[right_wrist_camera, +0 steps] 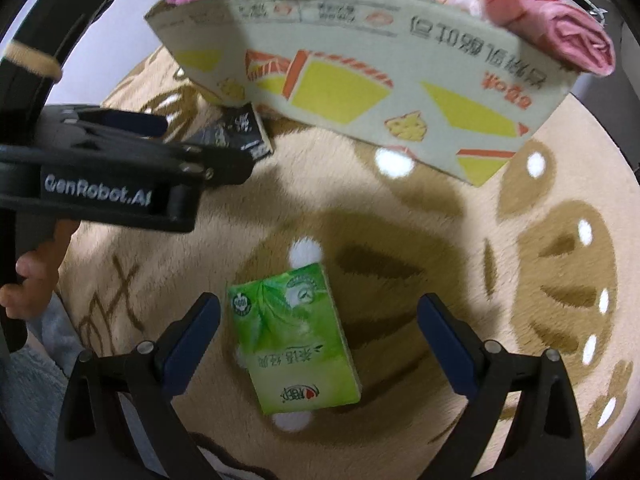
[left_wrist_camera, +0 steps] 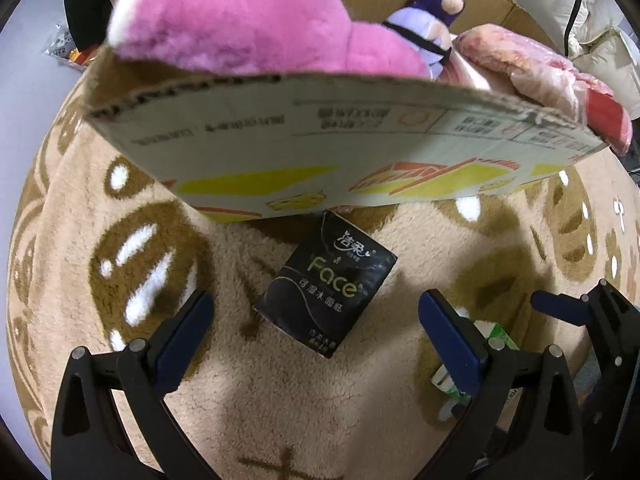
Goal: Organize soft objects
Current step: 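Grasp the black Face tissue pack with the left gripper while the right gripper grasps the green tissue pack, then lift the black and green tissue packs over the box with both grippers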
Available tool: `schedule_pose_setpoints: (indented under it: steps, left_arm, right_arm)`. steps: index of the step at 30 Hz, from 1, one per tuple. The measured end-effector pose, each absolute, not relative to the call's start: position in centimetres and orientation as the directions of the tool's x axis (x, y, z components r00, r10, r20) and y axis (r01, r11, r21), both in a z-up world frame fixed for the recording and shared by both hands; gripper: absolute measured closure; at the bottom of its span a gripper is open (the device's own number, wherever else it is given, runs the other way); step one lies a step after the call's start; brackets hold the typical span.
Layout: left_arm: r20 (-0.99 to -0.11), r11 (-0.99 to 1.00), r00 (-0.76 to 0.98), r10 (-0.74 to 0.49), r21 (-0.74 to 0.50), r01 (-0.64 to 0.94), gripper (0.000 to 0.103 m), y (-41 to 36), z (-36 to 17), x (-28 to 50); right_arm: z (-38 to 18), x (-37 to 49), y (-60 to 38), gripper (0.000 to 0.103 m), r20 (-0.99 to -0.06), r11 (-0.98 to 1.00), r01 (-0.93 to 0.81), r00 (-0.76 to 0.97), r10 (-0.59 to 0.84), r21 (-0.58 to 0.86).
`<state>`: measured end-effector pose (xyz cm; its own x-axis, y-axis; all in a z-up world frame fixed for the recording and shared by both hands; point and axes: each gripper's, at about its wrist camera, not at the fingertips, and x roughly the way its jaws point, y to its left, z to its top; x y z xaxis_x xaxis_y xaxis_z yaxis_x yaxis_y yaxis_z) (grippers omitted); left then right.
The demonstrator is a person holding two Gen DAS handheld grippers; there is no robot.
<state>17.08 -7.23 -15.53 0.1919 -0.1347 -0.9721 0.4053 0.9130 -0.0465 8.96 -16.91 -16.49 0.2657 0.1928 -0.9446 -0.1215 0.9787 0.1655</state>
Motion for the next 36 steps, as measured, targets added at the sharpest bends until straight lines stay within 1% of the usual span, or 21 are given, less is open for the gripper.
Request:
schedule_pose_setpoints:
  steps: [3,5,6,8,9,10,11,15,17,18,25,28,31,36]
  left_arm:
    - [-0.974,0.915,0.193,-0.123,-0.036,0.402,0.002,-7.3,-16.1,17.3]
    - [-0.973,0.912,0.194,-0.124,-0.035,0.409,0.003,-7.7,-16.5,17.1]
    - [-0.972,0.910,0.198,-0.126,-0.033,0.414,0.004,-8.0,-16.8,17.0]
    - [-0.970,0.907,0.209,-0.123,-0.024,0.420,0.004,-8.2,-17.1,16.9]
    - [-0.969,0.907,0.218,-0.116,-0.013,0.422,0.005,-8.3,-17.3,16.8]
    - [-0.968,0.906,0.222,-0.113,-0.008,0.423,0.009,-8.5,-17.4,16.8]
    - [-0.968,0.906,0.226,-0.110,-0.004,0.424,0.013,-8.6,-17.6,16.8]
    - [-0.963,0.906,0.242,-0.115,-0.002,0.423,0.022,-9.1,-18.2,16.8]
    - [-0.962,0.904,0.238,-0.137,-0.024,0.427,0.036,-9.1,-18.1,16.6]
    - [-0.961,0.903,0.230,-0.151,-0.039,0.429,0.039,-8.8,-18.0,16.4]
    - [-0.961,0.912,0.234,-0.148,-0.041,0.408,0.041,-7.6,-17.3,15.2]
    - [-0.949,0.915,0.291,-0.126,0.003,0.404,0.041,-7.0,-16.0,14.0]
    - [-0.933,0.923,0.331,-0.143,-0.005,0.384,0.041,-6.2,-14.3,12.9]
    - [-0.888,0.942,0.438,-0.139,0.019,0.336,0.042,-4.8,-10.8,10.3]
  right_arm:
    - [-17.3,9.2,-16.4,0.000,-0.953,0.978,-0.128,0.235,0.191,0.165]
    - [-17.9,9.2,-16.3,0.008,-0.960,0.980,-0.126,0.215,0.180,0.156]
    - [-18.0,9.3,-16.2,0.015,-0.960,0.979,-0.126,0.208,0.186,0.162]
    - [-18.2,9.3,-16.1,0.024,-0.957,0.976,-0.122,0.207,0.203,0.180]
    - [-18.0,9.2,-16.2,0.036,-0.956,0.976,-0.120,0.210,0.205,0.183]
    - [-17.9,9.2,-16.5,0.046,-0.952,0.973,-0.117,0.213,0.222,0.200]
    - [-17.8,9.2,-16.8,0.046,-0.948,0.969,-0.110,0.209,0.239,0.220]
    - [-17.9,9.2,-17.1,0.047,-0.946,0.968,-0.090,0.210,0.248,0.234]
    - [-17.8,9.2,-17.1,0.047,-0.947,0.972,-0.090,0.221,0.233,0.218]
    - [-17.6,9.3,-17.3,0.047,-0.947,0.973,-0.090,0.226,0.227,0.212]
    - [-16.1,9.2,-17.8,0.047,-0.934,0.980,-0.078,0.297,0.198,0.183]
    - [-14.8,8.7,-17.9,0.047,-0.920,0.983,-0.075,0.346,0.184,0.168]
    - [-13.6,8.3,-18.3,0.047,-0.905,0.987,-0.071,0.395,0.159,0.142]
    - [-11.0,7.4,-19.9,0.047,-0.851,0.988,-0.059,0.503,0.151,0.141]
